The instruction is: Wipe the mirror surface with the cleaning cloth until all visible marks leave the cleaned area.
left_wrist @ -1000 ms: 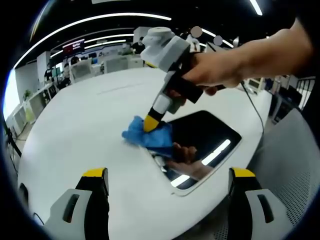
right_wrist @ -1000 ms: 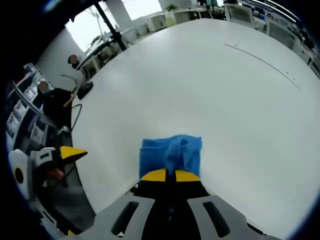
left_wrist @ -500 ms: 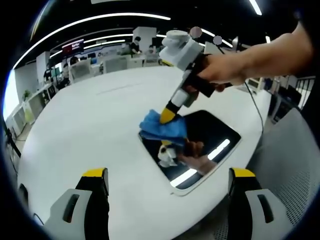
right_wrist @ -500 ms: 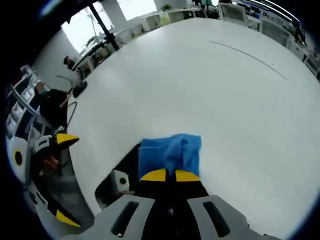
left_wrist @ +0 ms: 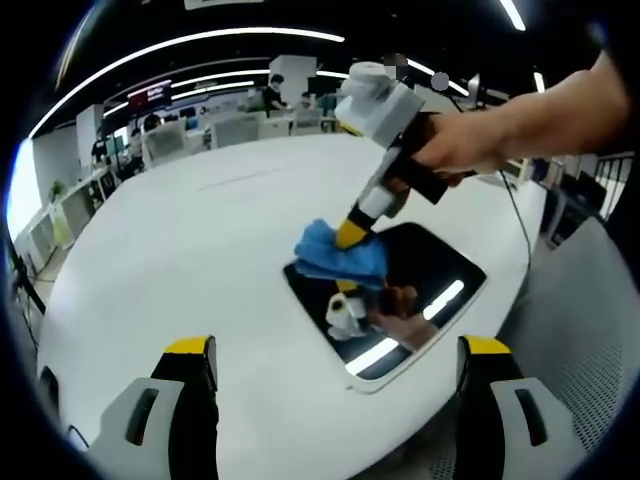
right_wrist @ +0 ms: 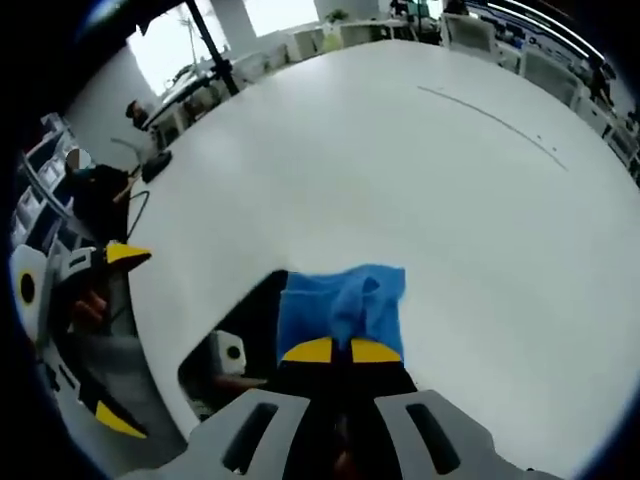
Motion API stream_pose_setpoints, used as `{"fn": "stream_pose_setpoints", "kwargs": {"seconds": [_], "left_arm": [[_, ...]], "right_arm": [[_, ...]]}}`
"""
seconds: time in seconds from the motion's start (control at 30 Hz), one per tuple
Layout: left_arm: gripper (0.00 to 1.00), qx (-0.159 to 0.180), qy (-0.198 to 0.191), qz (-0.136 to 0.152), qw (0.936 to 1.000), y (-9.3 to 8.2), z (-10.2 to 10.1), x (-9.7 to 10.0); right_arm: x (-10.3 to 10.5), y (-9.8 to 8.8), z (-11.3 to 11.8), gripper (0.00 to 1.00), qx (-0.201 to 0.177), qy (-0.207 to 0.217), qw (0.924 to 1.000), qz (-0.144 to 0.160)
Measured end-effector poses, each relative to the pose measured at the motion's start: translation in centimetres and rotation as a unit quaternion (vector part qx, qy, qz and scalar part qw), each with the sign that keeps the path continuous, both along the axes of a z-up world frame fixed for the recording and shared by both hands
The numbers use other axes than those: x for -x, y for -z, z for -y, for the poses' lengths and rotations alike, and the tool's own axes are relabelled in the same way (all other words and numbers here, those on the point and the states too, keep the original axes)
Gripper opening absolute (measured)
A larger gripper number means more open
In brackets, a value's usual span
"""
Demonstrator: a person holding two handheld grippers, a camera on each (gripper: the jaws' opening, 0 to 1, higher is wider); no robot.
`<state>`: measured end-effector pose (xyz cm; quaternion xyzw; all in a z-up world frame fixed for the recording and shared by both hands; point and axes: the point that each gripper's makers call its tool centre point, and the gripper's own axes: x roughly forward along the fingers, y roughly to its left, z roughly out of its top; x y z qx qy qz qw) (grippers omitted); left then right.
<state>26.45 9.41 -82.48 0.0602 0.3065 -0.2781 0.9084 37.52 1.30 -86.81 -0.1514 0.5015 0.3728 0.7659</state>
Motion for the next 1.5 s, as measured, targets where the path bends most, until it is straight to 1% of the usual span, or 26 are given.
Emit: {"fn": "stream_pose_setpoints", "kwargs": {"seconds": [0.2,0.37,0.43,0.6,0.93,1.0,1.1,1.2,1.5], "left_arm": [[1.0,-0.003,0.002,0.001,1.0,0.0,0.0,0.0],[1.0,-0.006,0.002,0.002,1.0,0.0,0.0,0.1],[1.0,-0.01,0.005,0.002,0.9999,0.0,0.0,0.1],[1.0,-0.012,0.006,0.003,0.9999,0.0,0.0,0.2],[1.0,-0.015,0.008,0.002,0.9998,0.1,-0.1,0.2],[1.0,-0.016,0.008,0.001,0.9998,0.1,-0.1,0.2],[1.0,-0.017,0.011,0.001,0.9998,0.1,0.0,0.2],[1.0,-0.015,0.007,0.002,0.9999,0.1,-0.1,0.2],[1.0,-0.015,0.003,0.005,0.9999,-0.1,-0.2,0.1]], "right_arm": [[1.9,0.0,0.1,0.0,-0.001,-0.002,1.0,-0.001],[4.4,0.0,0.1,0.0,-0.006,-0.01,0.9999,-0.005],[5.1,0.0,0.1,0.0,-0.008,-0.012,0.9999,-0.007],[7.3,0.0,0.2,0.0,-0.016,-0.018,0.9995,-0.02],[10.7,0.0,0.1,0.0,-0.02,-0.033,0.9984,-0.041],[11.5,0.0,0.1,0.0,-0.022,-0.032,0.998,-0.05],[12.1,0.0,0.1,0.0,-0.023,-0.038,0.9977,-0.05],[12.5,0.0,0.1,0.0,-0.024,-0.04,0.9971,-0.06],[12.6,0.0,0.1,0.0,-0.026,-0.049,0.9971,-0.051]]}}
